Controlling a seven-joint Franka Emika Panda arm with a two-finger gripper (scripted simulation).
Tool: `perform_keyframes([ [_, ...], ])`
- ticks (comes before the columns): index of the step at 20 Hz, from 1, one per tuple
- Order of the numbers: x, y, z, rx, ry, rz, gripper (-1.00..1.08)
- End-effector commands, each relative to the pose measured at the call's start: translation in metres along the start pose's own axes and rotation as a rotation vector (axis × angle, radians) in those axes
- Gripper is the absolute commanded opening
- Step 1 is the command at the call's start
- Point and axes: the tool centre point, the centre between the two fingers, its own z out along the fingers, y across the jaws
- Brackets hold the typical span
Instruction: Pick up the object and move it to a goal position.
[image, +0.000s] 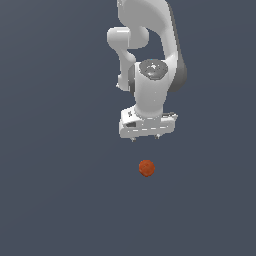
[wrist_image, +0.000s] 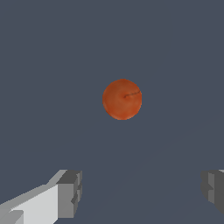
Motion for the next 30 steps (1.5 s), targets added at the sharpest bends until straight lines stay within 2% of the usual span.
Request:
perform_keyframes([
  [1,0.003,0.000,0.003,-0.002,-0.001,-0.022,1.00],
  [8,0.020,-0.002,0.017,-0.010,-0.008,-0.140,1.00],
  [20,0.057,-0.004,0.058,-0.025,-0.026,-0.439,1.00],
  [30,0.069,-0.004,0.075,-0.027,-0.033,-0.546,1.00],
])
